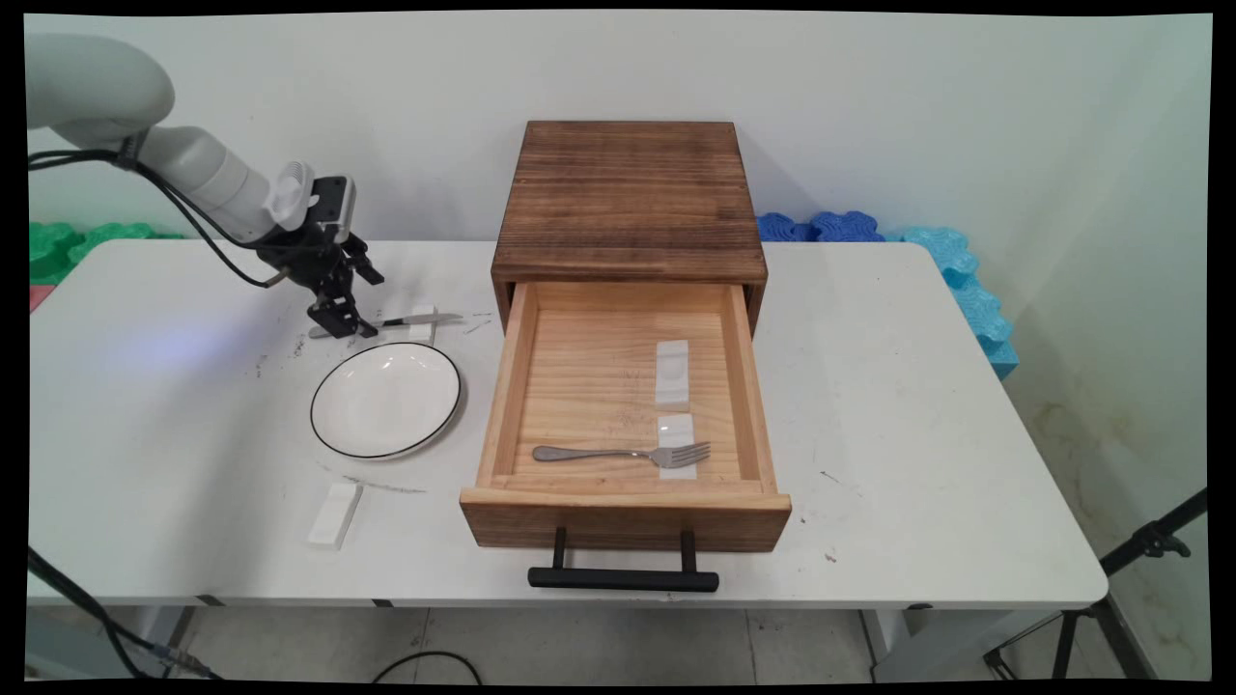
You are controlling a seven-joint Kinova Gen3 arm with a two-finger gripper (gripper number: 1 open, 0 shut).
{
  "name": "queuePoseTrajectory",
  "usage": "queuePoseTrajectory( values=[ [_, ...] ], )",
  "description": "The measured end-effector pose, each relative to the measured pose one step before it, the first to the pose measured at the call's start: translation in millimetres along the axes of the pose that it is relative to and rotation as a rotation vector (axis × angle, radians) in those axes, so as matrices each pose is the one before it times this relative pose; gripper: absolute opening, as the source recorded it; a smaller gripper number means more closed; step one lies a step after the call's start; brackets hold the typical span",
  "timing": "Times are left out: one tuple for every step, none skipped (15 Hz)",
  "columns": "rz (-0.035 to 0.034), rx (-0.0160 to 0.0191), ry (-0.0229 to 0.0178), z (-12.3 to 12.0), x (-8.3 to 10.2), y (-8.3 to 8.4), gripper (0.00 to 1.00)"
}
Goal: Pick up the knife from the left of the white plate, then place the picked object into the drawer
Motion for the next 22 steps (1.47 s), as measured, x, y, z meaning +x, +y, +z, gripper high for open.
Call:
queuePoseTrajectory(
  values=[
    [0.0004, -0.0001, -0.00083, 1.05, -0.44, -0.16, 1.0],
    [0.00041, -0.00029, -0.00054, 0.87, -0.26, -0.08, 1.0],
    [0.00038, -0.00005, -0.00027, 0.63, -0.13, -0.08, 1.0],
    [0.00023, -0.00066, -0.0003, 0.8, -0.18, 0.1, 1.0],
    [0.00009, -0.00065, -0.00037, 0.75, -0.21, 0.22, 1.0],
    [0.00004, -0.00099, -0.00031, 0.89, -0.16, 0.36, 1.0],
    [-0.00011, -0.00089, -0.0001, 0.73, -0.2, 0.37, 1.0],
    [-0.00056, -0.00108, -0.00002, 0.83, -0.16, 0.51, 1.0],
    [-0.00092, -0.00088, -0.00006, 0.74, -0.18, 0.45, 1.0],
    [-0.00099, -0.00059, 0.00006, 0.67, -0.24, 0.31, 1.0],
    [-0.00064, -0.0008, 0.00032, 0.59, -0.13, 0.36, 1.0],
    [-0.00064, -0.00057, 0.00031, 0.51, -0.05, 0.35, 0.0],
    [-0.00079, -0.0007, 0.00055, 0.52, 0.05, 0.42, 0.0],
    [-0.00053, -0.00133, 0.0004, 0.49, 0.04, 0.53, 0.0],
    [-0.00052, -0.00175, 0.00029, 0.57, -0.01, 0.73, 0.0],
    [-0.00061, -0.00206, -0.00006, 0.59, -0.14, 0.86, 0.0],
    [-0.0002, -0.00185, -0.00035, 0.42, -0.12, 0.84, 0.0],
    [0.00002, -0.0018, -0.00031, 0.34, -0.03, 0.94, 0.0],
    [-0.00014, -0.00166, -0.00034, 0.29, -0.2, 0.9, 0.0],
    [0.00007, -0.00138, -0.00018, 0.2, 0.02, 0.77, 0.0],
    [0.00001, -0.00087, -0.00014, 0.1, 0.03, 0.47, 0.0],
    [-0.00026, -0.00071, 0.00003, -0.02, 0.0, 0.61, 0.0]
  ],
)
